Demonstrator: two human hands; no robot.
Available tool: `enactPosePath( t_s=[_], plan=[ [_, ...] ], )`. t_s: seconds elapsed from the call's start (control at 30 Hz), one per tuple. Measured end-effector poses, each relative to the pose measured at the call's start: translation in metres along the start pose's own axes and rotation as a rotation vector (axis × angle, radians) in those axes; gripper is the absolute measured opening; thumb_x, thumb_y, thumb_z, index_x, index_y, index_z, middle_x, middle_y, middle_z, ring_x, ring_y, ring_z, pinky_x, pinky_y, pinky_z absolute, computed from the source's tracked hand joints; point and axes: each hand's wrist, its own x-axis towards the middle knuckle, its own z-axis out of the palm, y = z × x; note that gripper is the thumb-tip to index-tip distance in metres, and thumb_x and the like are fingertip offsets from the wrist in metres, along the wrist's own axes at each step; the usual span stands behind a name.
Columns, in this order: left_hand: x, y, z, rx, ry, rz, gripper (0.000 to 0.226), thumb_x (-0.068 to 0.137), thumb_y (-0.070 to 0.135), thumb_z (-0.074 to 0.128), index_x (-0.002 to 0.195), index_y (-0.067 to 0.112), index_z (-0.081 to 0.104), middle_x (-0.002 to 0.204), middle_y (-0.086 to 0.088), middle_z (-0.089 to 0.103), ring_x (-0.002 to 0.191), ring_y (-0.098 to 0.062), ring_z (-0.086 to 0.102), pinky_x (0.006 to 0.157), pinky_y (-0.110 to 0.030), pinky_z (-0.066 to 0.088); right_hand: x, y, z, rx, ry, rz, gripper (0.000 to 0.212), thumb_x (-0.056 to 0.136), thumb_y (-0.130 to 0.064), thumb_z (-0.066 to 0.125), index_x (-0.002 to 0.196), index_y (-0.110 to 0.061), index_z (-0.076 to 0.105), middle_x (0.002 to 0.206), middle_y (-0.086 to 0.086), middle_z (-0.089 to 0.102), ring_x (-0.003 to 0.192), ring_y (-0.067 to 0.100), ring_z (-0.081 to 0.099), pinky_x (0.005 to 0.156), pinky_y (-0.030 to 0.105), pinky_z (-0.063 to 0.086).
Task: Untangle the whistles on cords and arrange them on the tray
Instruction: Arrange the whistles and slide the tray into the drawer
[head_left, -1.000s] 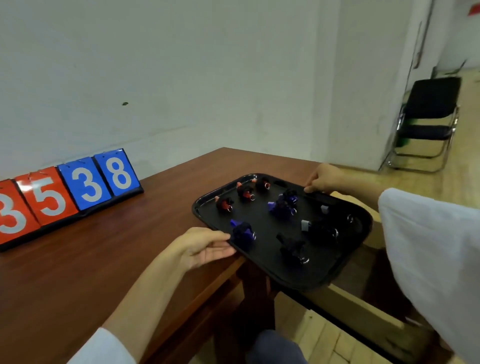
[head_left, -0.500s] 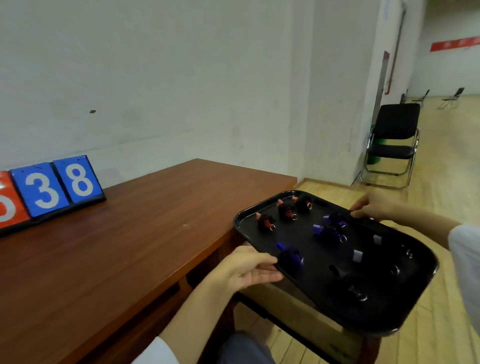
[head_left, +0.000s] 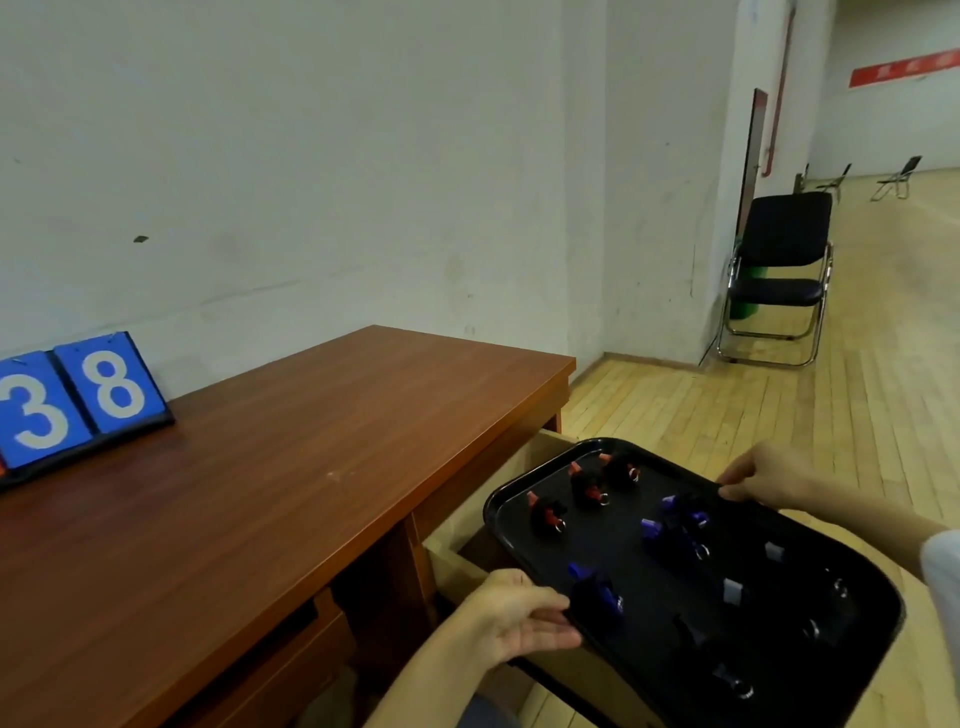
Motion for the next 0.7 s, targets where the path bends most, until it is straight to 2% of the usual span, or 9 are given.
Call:
enactPosePath(
  t_s=[0.13, 0.27, 0.37, 0.5, 0.63, 0.7],
  plan=[
    [0.016, 0.003, -0.006, -0.010, 0.052, -0.035, 0.032, 0.082, -0.010, 0.060, 0.113, -0.004, 0.053, 0.104, -0.030, 0.065, 0.074, -0.034, 0.070, 0.055, -0.033, 0.057, 0.023, -0.001, 0.010, -0.012, -0.013, 0.000, 0.009, 0.080, -0.016, 0.069, 0.089, -0.018, 0.070, 0.091, -0.002, 0.066, 0.081, 0.007, 0.059, 0.068, 0.019, 0.046],
    [0.027, 0.011, -0.010, -0.050, 0.090, -0.063, 0.016, 0.083, -0.011, 0.059, 0.097, -0.003, 0.058, 0.106, -0.029, 0.064, 0.083, -0.036, 0.068, 0.054, -0.034, 0.057, 0.048, -0.007, 0.022, -0.022, -0.020, -0.018, 0.010, 0.077, -0.019, 0.073, 0.075, -0.026, 0.067, 0.087, -0.004, 0.068, 0.080, 0.005, 0.060, 0.068, 0.018, 0.046],
    [0.039, 0.015, -0.017, -0.088, 0.123, -0.077, 0.015, 0.082, -0.012, 0.058, 0.092, -0.002, 0.056, 0.103, -0.030, 0.064, 0.084, -0.038, 0.068, 0.053, -0.036, 0.058, 0.070, -0.015, 0.031, -0.014, -0.011, -0.036, 0.008, 0.078, -0.018, 0.072, 0.078, -0.025, 0.069, 0.090, -0.004, 0.068, 0.084, 0.007, 0.061, 0.077, 0.023, 0.050],
    [0.055, 0.017, -0.025, -0.139, 0.137, -0.098, 0.017, 0.082, -0.013, 0.058, 0.094, -0.001, 0.052, 0.105, -0.032, 0.062, 0.085, -0.039, 0.067, 0.051, -0.037, 0.058, 0.097, -0.026, 0.041, -0.009, -0.035, -0.056, 0.006, 0.076, -0.018, 0.074, 0.080, -0.023, 0.072, 0.088, -0.003, 0.069, 0.083, 0.009, 0.060, 0.076, 0.023, 0.047],
    [0.071, 0.015, -0.034, -0.167, 0.177, -0.066, 0.025, 0.083, -0.013, 0.057, 0.101, 0.000, 0.046, 0.089, -0.031, 0.061, 0.077, -0.037, 0.066, 0.046, -0.035, 0.056, 0.116, -0.035, 0.054, 0.012, -0.045, -0.089, 0.013, 0.076, -0.017, 0.075, 0.088, -0.016, 0.074, 0.087, 0.001, 0.069, 0.083, 0.012, 0.060, 0.071, 0.021, 0.043],
    [0.077, 0.016, -0.038, -0.150, 0.196, -0.047, 0.023, 0.084, -0.013, 0.057, 0.098, 0.000, 0.044, 0.089, -0.030, 0.060, 0.077, -0.036, 0.065, 0.046, -0.035, 0.056, 0.126, -0.038, 0.064, 0.045, -0.054, -0.072, 0.011, 0.076, -0.016, 0.074, 0.087, -0.017, 0.074, 0.091, 0.002, 0.069, 0.087, 0.015, 0.060, 0.076, 0.024, 0.045]
  ],
)
